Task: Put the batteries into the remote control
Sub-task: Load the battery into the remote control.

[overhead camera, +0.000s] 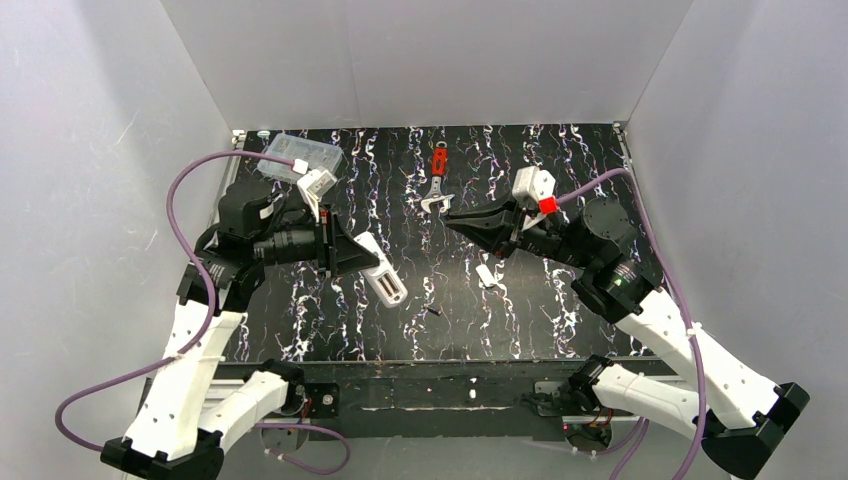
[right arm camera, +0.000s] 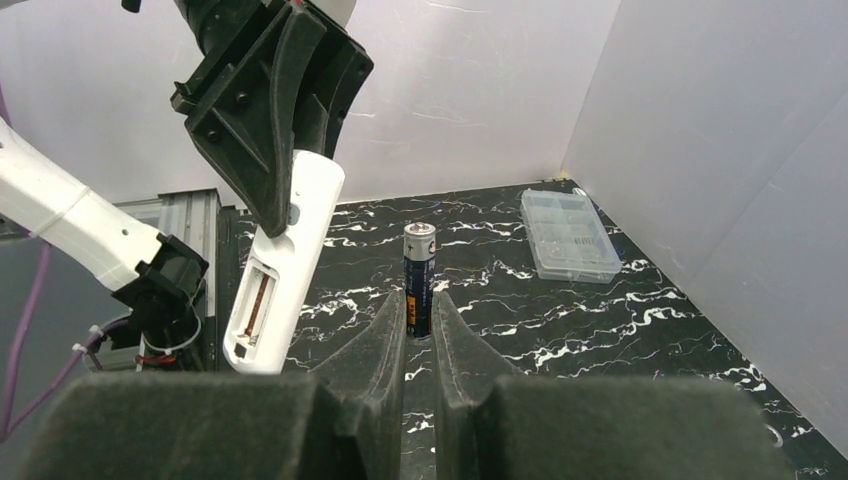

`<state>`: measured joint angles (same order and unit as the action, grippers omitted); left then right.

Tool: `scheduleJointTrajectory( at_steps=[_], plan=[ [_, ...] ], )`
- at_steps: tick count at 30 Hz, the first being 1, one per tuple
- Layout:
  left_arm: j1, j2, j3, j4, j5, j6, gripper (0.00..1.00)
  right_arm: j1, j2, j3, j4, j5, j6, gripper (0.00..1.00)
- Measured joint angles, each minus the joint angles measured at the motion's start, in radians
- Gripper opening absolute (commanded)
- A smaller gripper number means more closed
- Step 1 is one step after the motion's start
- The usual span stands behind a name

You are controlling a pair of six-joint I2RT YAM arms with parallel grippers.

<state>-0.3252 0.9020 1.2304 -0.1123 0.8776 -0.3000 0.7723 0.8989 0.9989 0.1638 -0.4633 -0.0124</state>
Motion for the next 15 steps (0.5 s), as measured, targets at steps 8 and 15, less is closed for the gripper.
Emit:
scheduleJointTrajectory(
  at_steps=[8,15],
  plan=[
    [-0.011,0.002,0.003,-0.041,-0.064,0.039,0.00,0.000,0.003,0.000,0.005,-0.008,-0.010,0.01],
    [-0.011,0.006,-0.032,0.019,-0.252,-0.134,0.00,0.000,0.072,0.011,0.009,0.003,0.068,0.01]
  ],
)
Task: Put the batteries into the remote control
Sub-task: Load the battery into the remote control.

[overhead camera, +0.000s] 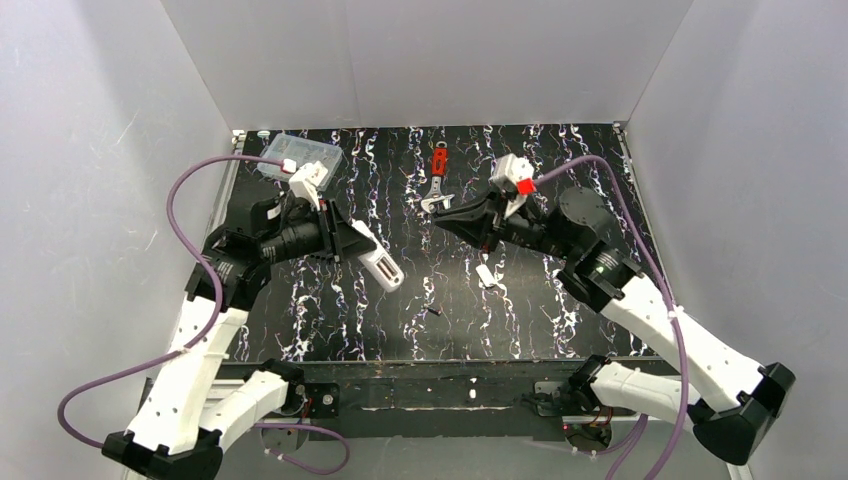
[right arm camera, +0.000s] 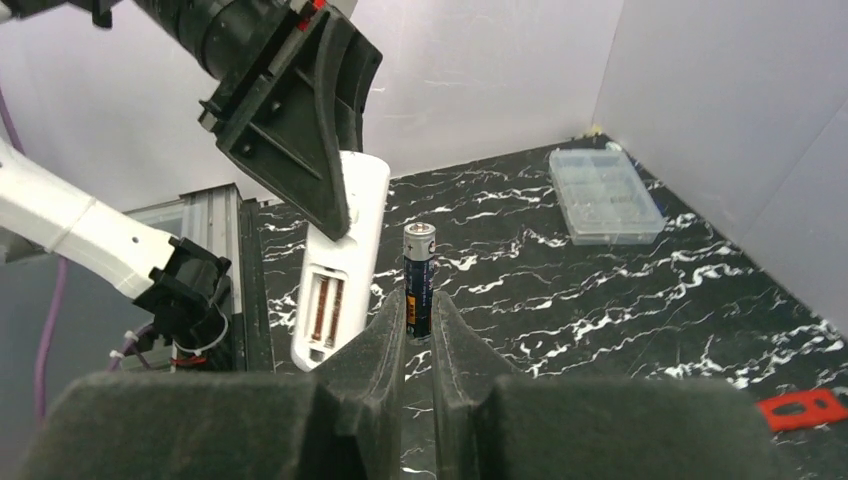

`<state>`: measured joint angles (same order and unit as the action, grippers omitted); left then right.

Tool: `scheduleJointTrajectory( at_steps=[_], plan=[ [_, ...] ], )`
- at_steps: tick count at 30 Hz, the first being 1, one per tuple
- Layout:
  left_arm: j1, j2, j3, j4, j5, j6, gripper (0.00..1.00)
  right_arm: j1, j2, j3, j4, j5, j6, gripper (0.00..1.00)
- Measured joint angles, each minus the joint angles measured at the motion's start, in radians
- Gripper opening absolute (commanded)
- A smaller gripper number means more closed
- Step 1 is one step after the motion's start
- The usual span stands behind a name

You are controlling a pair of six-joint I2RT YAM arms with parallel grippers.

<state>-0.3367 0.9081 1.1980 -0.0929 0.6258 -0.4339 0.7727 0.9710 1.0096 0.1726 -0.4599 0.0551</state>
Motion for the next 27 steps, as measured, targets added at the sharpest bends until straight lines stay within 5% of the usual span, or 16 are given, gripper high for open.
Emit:
scheduleJointTrajectory(
  at_steps=[12,27],
  plan=[
    [0.000,0.025,-0.124,0.153,-0.204,-0.432,0.00,0.090,0.114,0.051,-0.029,0.069,0.060,0.01],
    [0.000,0.029,-0.127,0.235,-0.196,-0.570,0.00,0.154,0.241,0.051,-0.022,0.121,0.019,0.01]
  ],
)
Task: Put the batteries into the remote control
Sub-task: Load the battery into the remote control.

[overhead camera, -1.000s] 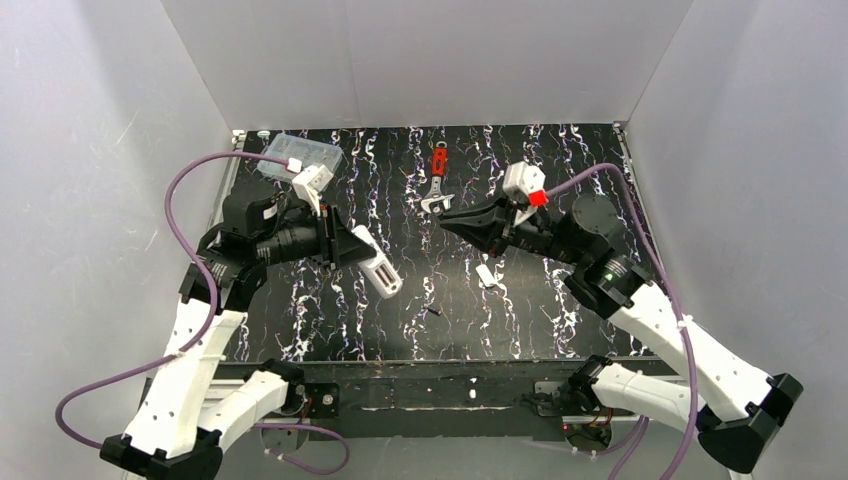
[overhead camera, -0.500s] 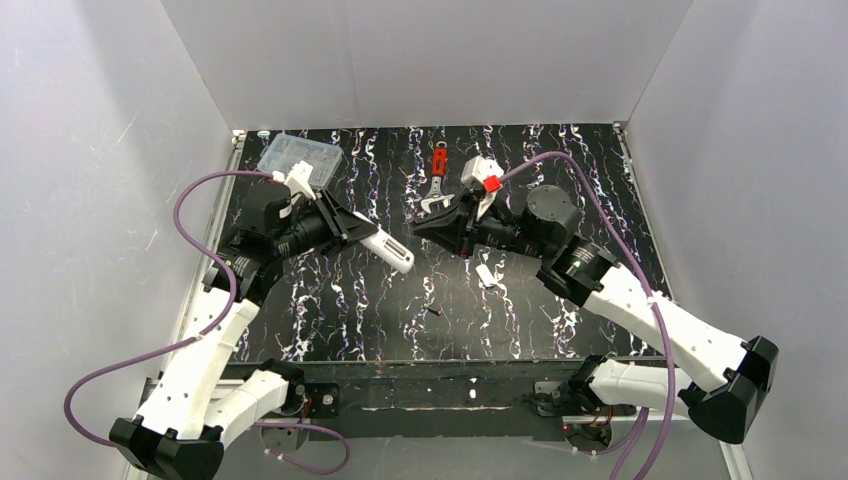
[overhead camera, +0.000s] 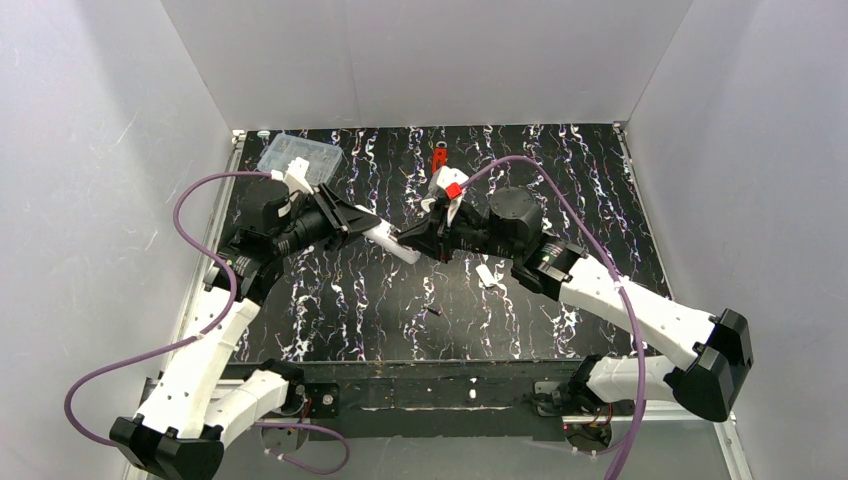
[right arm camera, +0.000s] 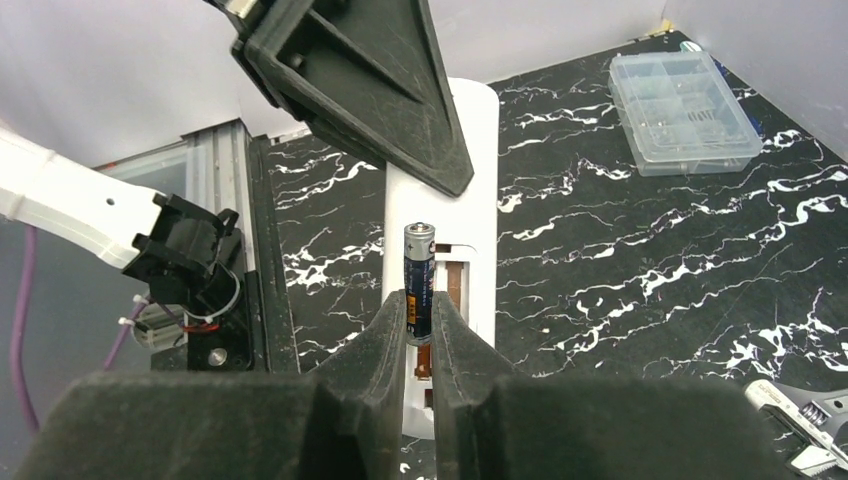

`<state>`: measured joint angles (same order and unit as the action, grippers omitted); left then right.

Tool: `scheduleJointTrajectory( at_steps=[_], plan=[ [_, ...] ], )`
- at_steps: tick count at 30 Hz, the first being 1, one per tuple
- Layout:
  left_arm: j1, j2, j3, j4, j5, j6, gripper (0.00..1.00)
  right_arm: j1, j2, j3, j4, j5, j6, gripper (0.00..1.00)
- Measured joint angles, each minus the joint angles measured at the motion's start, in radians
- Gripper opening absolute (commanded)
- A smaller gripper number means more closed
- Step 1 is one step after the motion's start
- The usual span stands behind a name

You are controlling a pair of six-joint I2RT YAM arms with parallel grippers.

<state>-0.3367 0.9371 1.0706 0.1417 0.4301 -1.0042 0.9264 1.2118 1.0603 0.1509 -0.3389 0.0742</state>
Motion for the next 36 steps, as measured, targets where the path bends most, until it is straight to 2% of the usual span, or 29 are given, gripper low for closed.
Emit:
scheduleJointTrajectory(
  at_steps=[19,36],
  plan=[
    [0.000,-0.011,-0.028,0.011,0.003,-0.010,0.00,0.001,0.032,0.000,-0.021,0.067,-0.084,0.02],
    [0.000,-0.010,-0.029,0.011,-0.006,-0.035,0.00,0.005,0.032,0.000,-0.040,0.012,-0.119,0.06]
  ],
)
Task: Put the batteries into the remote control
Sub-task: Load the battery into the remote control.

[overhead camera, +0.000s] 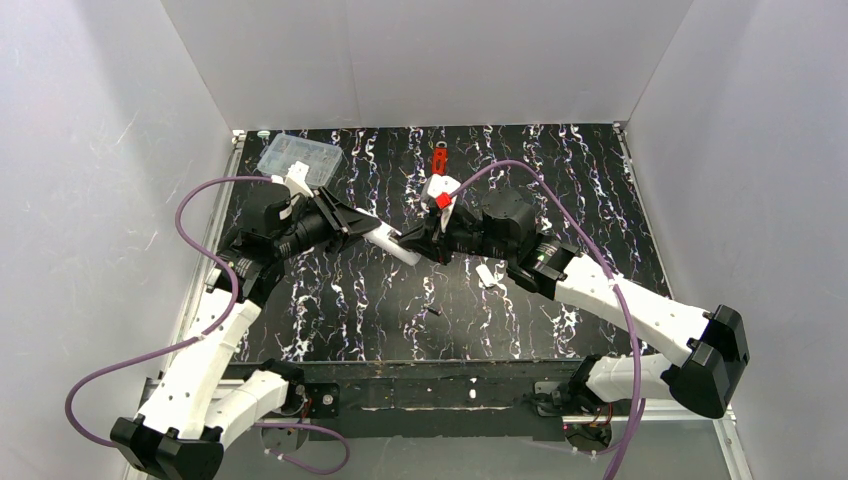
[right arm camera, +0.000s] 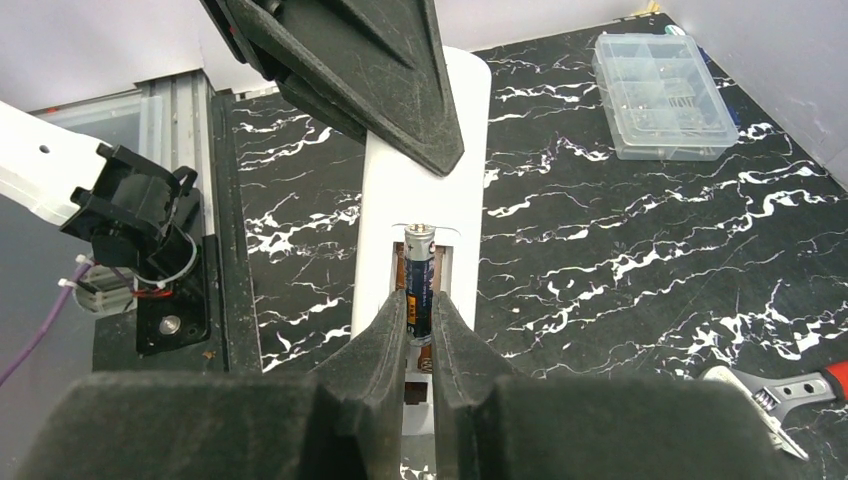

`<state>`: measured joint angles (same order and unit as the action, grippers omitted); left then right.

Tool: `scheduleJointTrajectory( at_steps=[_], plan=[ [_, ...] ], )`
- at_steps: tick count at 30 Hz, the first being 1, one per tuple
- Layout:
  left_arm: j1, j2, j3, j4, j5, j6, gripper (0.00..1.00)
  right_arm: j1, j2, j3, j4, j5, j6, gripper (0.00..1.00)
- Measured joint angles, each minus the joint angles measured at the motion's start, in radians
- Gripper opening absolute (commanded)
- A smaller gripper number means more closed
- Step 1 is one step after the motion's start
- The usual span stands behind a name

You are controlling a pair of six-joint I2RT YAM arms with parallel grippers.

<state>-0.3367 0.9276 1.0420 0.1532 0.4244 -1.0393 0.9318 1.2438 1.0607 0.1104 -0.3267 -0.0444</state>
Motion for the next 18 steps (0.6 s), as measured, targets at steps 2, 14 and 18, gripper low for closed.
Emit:
scheduleJointTrajectory(
  at_steps=[2,14,18],
  plan=[
    [0.000,0.000,-0.001,0.001,0.000,-0.003,0.00,0.000,0.000,0.000,-0.003,0.004,-0.005,0.08],
    [0.000,0.002,-0.019,0.014,0.001,-0.020,0.00,0.007,0.000,0.000,-0.003,0.037,-0.033,0.12],
    [0.000,0.004,-0.020,0.015,0.001,-0.024,0.00,0.010,-0.001,0.000,-0.003,0.041,-0.042,0.12]
  ],
)
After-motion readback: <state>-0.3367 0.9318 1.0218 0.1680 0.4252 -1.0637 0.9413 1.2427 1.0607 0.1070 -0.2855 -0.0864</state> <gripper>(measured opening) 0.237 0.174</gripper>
